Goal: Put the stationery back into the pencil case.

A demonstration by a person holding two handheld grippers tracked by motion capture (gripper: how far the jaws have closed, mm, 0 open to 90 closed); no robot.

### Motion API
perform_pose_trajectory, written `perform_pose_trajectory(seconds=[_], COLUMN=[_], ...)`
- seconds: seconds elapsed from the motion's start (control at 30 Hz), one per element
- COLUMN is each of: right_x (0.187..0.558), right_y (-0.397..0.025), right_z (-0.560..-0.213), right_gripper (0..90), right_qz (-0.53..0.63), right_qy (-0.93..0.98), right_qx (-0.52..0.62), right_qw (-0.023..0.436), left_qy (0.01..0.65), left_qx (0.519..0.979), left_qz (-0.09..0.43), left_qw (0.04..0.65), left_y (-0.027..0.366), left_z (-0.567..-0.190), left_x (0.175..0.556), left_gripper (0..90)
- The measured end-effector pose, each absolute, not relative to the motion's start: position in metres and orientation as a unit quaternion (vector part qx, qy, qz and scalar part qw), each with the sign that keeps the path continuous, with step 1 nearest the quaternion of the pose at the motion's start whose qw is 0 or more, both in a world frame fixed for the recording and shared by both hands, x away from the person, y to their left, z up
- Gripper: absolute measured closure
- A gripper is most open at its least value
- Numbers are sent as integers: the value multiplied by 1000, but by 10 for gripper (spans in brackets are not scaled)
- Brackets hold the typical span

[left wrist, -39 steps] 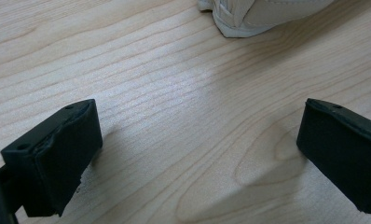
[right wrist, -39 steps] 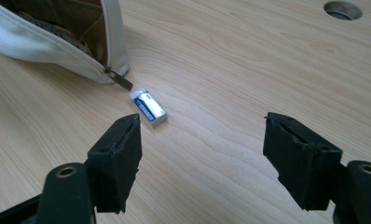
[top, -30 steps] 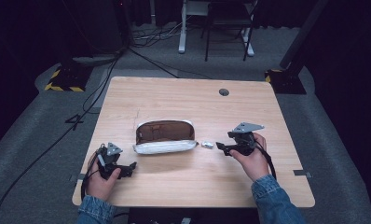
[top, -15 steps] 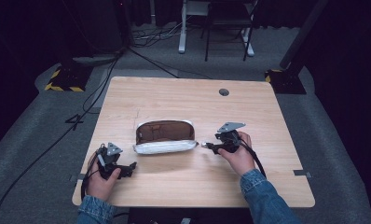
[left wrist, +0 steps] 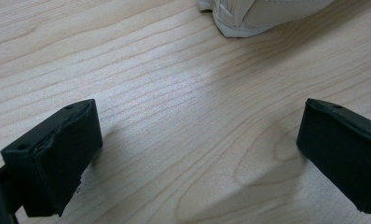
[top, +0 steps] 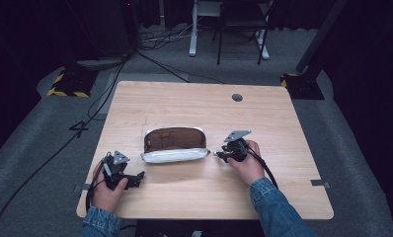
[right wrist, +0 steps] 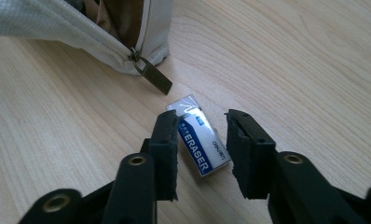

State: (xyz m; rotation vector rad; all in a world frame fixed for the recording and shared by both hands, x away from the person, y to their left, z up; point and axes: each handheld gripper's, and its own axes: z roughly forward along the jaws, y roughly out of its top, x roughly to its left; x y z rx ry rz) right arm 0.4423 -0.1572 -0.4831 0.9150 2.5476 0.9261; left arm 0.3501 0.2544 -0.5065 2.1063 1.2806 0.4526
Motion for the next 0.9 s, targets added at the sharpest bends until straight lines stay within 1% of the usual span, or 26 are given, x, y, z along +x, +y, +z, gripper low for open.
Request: perform_pose_trajectory(seconds=[0.17, 0.23, 0.3, 0.9], right_x=[443, 443, 443, 442], right_y=[-154, -153, -152, -152], right_z=[-484, -485, -486, -484], right_gripper=[697, 697, 729, 736], right_qz=[314, 310, 309, 310], right_qy=[885, 887, 887, 886], right_qx=[311, 311, 312, 314], right_qw=[145, 146, 143, 145], left_qy=[485, 485, 485, 485], left_qx=[798, 798, 798, 798], left_qz=[171, 171, 171, 172], left_qw=[312, 312, 312, 312], left_y=[254, 254, 254, 254], left_z=[-507, -507, -507, -507], left_x=[350, 350, 350, 350], left_gripper=[4, 4, 4, 4])
